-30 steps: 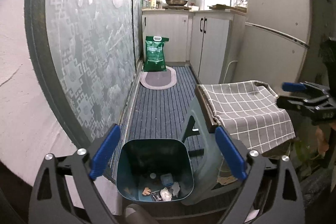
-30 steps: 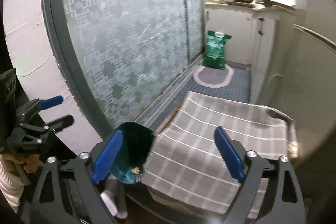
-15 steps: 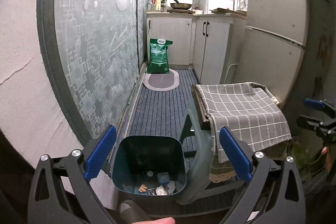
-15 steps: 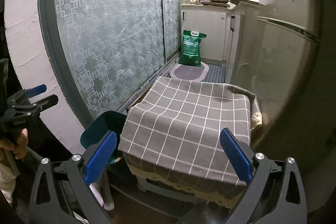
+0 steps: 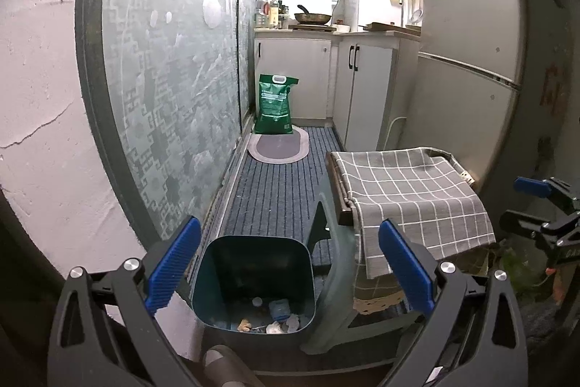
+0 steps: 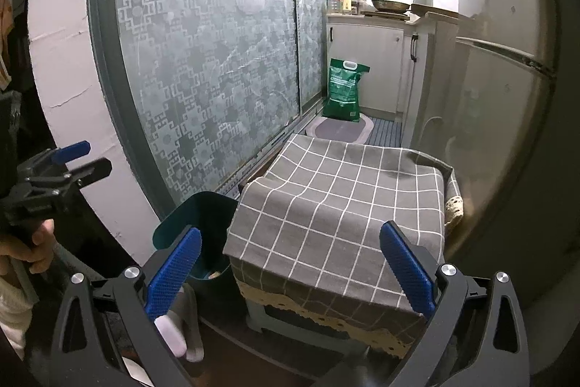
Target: Collect trash
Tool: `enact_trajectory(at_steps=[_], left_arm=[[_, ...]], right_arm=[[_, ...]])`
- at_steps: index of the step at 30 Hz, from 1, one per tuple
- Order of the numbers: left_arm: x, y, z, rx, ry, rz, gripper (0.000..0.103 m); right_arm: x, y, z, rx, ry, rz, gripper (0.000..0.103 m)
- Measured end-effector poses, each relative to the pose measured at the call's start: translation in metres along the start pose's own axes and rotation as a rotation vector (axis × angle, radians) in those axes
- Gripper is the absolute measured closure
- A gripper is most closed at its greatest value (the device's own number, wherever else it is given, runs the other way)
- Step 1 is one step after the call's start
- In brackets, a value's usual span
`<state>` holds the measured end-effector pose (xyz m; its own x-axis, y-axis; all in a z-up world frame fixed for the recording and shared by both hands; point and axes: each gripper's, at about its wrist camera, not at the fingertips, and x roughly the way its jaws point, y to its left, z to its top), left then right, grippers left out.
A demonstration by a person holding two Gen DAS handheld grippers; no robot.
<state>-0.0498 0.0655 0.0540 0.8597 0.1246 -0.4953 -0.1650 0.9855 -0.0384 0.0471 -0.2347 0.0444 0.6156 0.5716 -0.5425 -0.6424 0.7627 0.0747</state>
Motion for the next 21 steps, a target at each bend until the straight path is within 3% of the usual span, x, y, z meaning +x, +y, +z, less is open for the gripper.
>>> enact_trajectory(at_steps=[21], left_arm=[[-0.0004,-0.0025,0.0022,0.002,0.002,0.010,0.003]], right_arm=[[-0.0036,-0.0021,-0.0031,0.001,-0.009,0.006,0.003]])
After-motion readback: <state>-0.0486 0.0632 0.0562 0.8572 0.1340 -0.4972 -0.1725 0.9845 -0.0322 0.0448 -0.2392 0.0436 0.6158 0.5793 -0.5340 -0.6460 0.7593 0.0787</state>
